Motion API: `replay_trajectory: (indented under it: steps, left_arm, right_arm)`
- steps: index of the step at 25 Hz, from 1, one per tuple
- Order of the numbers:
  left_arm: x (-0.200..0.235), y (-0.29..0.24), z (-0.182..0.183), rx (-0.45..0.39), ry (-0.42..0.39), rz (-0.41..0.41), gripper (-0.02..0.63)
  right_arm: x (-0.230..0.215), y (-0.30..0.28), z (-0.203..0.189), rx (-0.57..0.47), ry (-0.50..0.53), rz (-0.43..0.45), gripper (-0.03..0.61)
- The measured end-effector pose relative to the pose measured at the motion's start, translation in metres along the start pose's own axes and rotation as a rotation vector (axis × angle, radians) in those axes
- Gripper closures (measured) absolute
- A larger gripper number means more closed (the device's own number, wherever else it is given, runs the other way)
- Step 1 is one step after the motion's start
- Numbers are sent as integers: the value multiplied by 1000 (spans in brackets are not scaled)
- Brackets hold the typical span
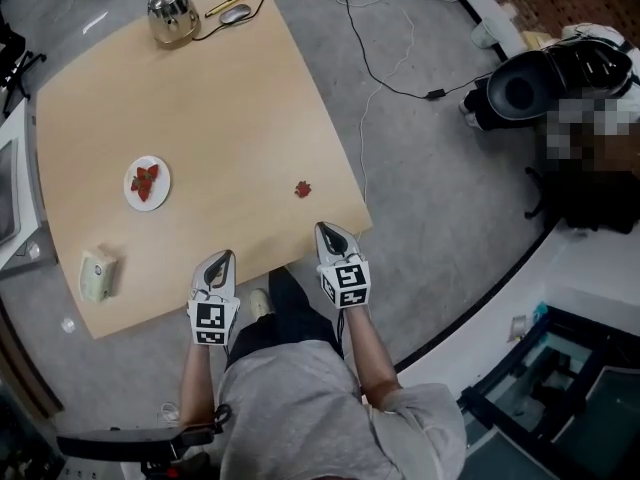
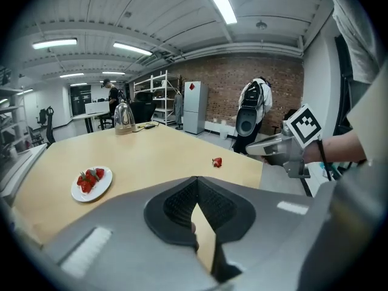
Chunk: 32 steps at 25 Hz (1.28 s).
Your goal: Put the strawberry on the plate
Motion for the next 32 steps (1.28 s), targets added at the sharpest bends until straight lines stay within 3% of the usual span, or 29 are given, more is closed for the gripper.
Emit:
replay_trajectory:
  steps: [6,8,24,32]
  left_arm:
    - [7,-9,-6,37,18,-3,594]
    - [10,-11,-7,47,22,0,594]
    - [22,-20,-12,95,70,54,594]
    - [29,-24,-19,118,92,77,594]
  right_arm:
    - [-14,-32,-9,52,9,-17,571]
    - [-18,-42,-10,70,12,-17,531]
    - [-32,-99,-27,196,104,-12,402]
    - [-29,-119,-22,225,135,7,397]
Point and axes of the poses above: the fingertips, and each gripper's own axes: y backward along the fingers, x to its left, z out of its top, the point moved 2 cm from there along y, backward along the fingers, and after that the axes turned 6 degrees about -y, right-handed, at the moved point
